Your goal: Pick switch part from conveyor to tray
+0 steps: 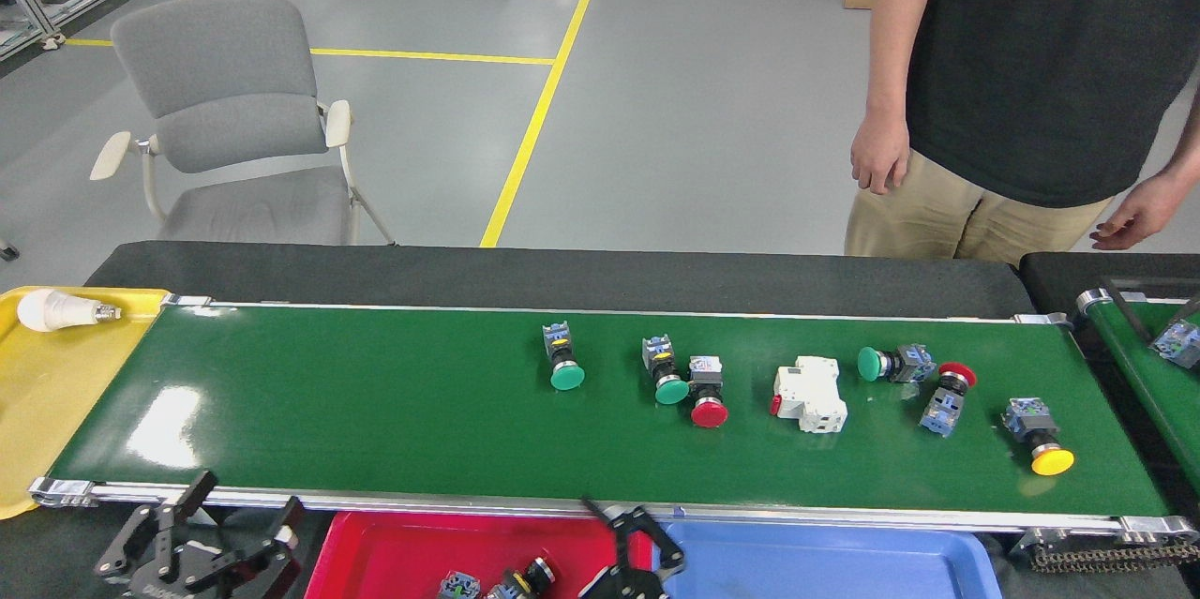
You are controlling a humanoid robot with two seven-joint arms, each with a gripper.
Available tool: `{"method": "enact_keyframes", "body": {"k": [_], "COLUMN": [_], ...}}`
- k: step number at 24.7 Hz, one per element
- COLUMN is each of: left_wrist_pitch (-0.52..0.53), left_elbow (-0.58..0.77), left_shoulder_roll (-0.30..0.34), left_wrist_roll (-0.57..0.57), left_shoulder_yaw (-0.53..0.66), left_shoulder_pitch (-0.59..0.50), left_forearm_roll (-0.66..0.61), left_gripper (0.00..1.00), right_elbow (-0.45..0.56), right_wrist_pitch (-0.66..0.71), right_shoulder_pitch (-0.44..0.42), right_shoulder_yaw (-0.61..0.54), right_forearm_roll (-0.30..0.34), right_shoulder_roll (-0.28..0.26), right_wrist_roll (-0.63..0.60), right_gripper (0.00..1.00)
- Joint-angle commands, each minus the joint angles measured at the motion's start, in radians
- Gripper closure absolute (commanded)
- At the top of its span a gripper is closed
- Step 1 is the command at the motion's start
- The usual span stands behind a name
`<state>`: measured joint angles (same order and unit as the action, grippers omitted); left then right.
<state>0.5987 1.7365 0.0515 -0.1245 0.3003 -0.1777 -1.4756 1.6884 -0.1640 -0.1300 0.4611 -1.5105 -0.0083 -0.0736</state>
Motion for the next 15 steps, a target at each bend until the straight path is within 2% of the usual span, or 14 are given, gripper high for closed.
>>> {"method": "enact_keyframes", "body": {"k": [1, 3, 7, 11, 15], "left_wrist_pitch": [-0.135, -0.226, -0.297, -0.301, -0.301], "left_elbow": [0.006, -0.015, -0.117, -0.256, -0.316], "left_shoulder_roll": [0.001, -0.001, -0.001, -0.001, -0.002], "left_wrist_roll": [-0.009, -0.014, -0.041, -0.05, -0.05], "left_shoulder_yaw": [-0.053, -0.101, -0.153, -0.156, -0.159], "left_shoulder_pitch": [0.023, 0.041, 0.149, 0.25, 0.302], "left_forearm_roll": [-0.04, -0.063, -0.063, -0.063, -0.065], "left_gripper": [0.01, 0.01, 0.01, 0.01, 0.01], "right_elbow": [0.016, 0.014, -0.021, -0.141, -0.296], "right_wrist_pitch": [-0.065, -0.063, -0.072, -0.117, -0.172], "right_shoulder_pitch": [-0.026, -0.059, -0.02, 0.095, 0.233], "right_shoulder_yaw": [-0.096, -0.177, -0.194, -0.193, -0.191], "right_forearm_roll": [0.039, 0.096, 0.099, 0.09, 0.095], "right_shoulder_roll": [-0.001, -0.005, -0.002, 0.001, 0.013], "right_wrist_roll": [-0.064, -0.064, -0.049, 0.012, 0.025], "right_gripper": [0.01, 0.01, 0.01, 0.01, 0.01]}}
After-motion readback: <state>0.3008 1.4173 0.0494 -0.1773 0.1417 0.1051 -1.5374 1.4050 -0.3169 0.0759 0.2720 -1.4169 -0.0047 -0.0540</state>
